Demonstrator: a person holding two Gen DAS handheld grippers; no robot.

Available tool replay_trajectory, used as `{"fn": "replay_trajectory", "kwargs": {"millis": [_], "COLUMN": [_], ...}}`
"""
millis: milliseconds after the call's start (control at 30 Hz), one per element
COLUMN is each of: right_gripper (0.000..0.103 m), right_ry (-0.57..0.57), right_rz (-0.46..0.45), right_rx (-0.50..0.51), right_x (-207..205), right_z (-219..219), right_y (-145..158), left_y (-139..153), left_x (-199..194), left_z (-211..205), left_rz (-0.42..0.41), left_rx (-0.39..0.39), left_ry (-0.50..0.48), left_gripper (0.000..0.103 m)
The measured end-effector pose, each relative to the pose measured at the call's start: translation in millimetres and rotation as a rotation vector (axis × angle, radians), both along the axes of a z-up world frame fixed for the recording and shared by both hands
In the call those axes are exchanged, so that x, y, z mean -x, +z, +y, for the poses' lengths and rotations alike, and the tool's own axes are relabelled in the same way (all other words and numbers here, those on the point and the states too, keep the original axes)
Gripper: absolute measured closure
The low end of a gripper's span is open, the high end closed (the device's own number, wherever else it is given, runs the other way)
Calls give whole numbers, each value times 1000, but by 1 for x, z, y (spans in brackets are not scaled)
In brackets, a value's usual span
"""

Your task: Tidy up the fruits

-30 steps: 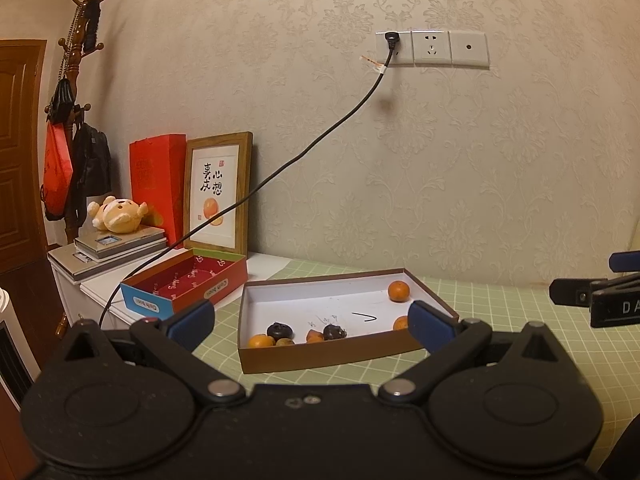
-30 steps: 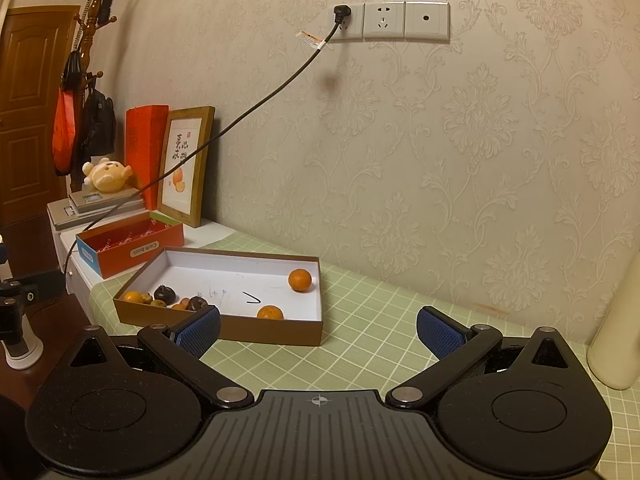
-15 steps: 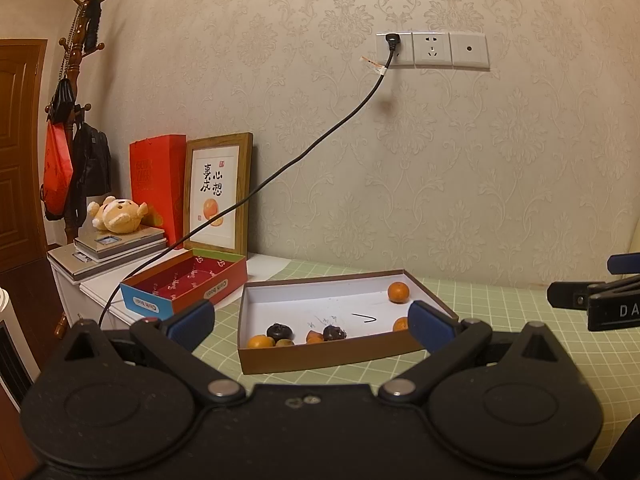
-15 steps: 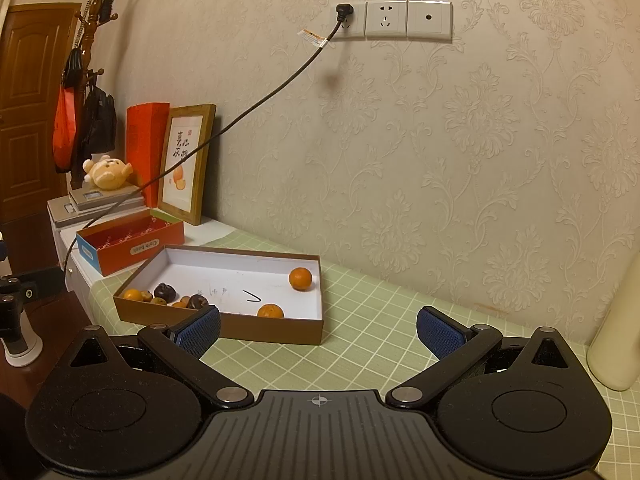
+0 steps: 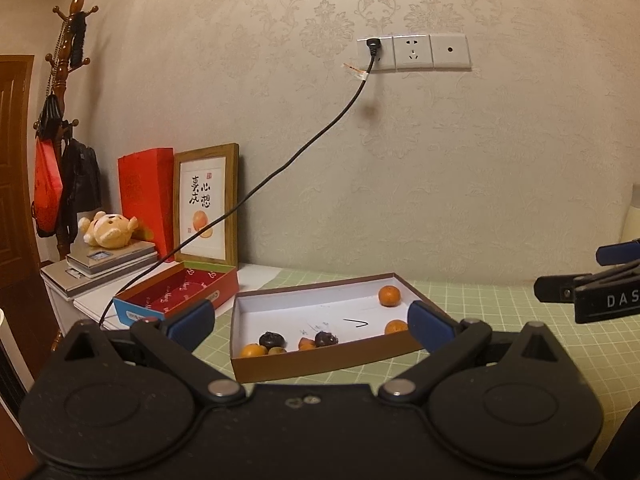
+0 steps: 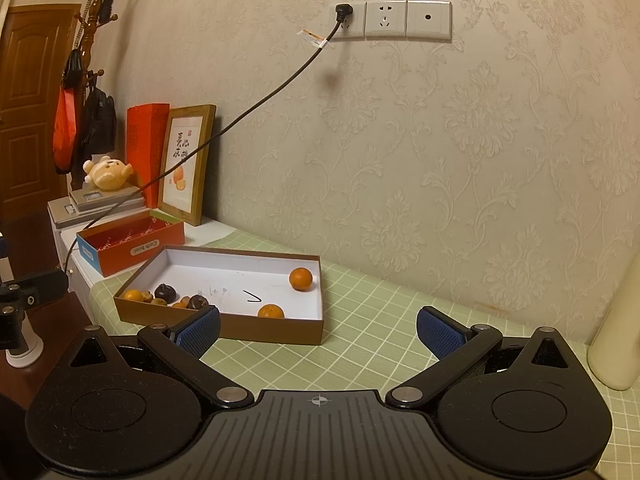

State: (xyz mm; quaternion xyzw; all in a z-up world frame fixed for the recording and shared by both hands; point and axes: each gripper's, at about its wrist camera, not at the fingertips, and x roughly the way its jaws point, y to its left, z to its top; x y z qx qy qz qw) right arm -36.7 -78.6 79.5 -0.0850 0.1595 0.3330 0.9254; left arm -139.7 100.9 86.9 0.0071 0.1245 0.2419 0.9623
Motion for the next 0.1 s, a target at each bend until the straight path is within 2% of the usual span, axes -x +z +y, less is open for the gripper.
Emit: {"fn": "replay_trajectory", "kwargs": {"millis": [100], "right_gripper": [0], "right_ry": [0], "right_rz": [0], "right_rx": [0], "right_x": [0], "right_z": [0], "right_y": [0], "left_y": [0], "left_x": [1], "left_z": [0], "left_rz": [-1], "left_rx": [-1], "left_ry": [3], "left_gripper": [6]}}
